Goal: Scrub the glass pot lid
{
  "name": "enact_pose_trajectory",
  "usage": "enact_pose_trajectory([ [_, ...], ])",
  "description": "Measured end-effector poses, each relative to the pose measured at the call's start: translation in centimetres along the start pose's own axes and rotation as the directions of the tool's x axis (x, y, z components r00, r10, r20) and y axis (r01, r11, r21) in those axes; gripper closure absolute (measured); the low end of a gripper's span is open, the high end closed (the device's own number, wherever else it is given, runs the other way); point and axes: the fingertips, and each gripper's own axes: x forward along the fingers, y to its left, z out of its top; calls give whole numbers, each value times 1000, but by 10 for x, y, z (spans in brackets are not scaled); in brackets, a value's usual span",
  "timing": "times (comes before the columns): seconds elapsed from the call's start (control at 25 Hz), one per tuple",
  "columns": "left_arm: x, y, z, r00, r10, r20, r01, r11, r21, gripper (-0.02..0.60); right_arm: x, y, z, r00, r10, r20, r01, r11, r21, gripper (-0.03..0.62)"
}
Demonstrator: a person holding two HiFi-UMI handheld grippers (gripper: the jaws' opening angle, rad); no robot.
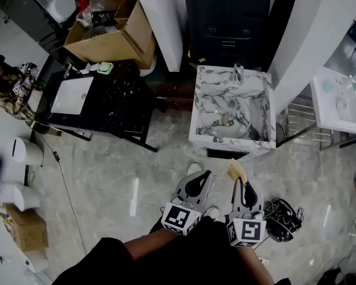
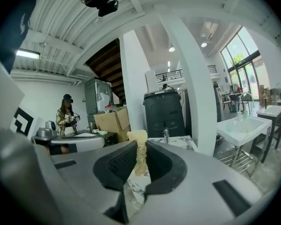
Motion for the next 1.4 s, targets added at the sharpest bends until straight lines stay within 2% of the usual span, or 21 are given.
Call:
enact_pose_trajectory([
  [0.12, 30, 29, 4, 1000, -22, -17, 21, 999, -39, 563, 45, -3, 6, 999, -1, -43, 0, 1000, -12, 531],
  [0.24, 55, 61, 11, 999, -47, -27, 46, 998, -39, 563, 91, 2, 10, 997, -2, -81, 0, 1000, -20, 531],
  [0.44, 94, 114, 25, 999, -52, 1, 52, 997, -57, 563, 153, 7, 15, 990, -22, -139, 13, 998, -65, 531],
  [0.56, 117, 129, 26, 995, -93, 28, 93, 995, 22, 563, 185, 7, 15, 983, -47, -178, 30, 995, -97, 531],
  [0.72, 138, 158, 26, 994, -111, 23, 112, 993, -32, 564, 218, 4, 8, 975, -75, -210, 56, 994, -97, 531],
  [0.92, 154, 173, 15, 990, -137, -28, 136, 990, -41, 565, 238, 2, -4, 957, -94, -275, 76, 994, -74, 531],
  [1.08, 163, 183, 10, 991, -121, -60, 119, 992, -35, 563, 246, -2, -9, 953, -73, -295, 56, 996, -65, 531],
  [1.28, 169, 196, -11, 990, -78, -121, 75, 997, -32, 563, 259, -18, -22, 952, -65, -298, 14, 985, -173, 531],
  [1.4, 175, 198, -16, 991, -38, -129, 34, 999, -33, 564, 269, -34, -43, 941, -17, -337, -8, 997, -75, 531],
])
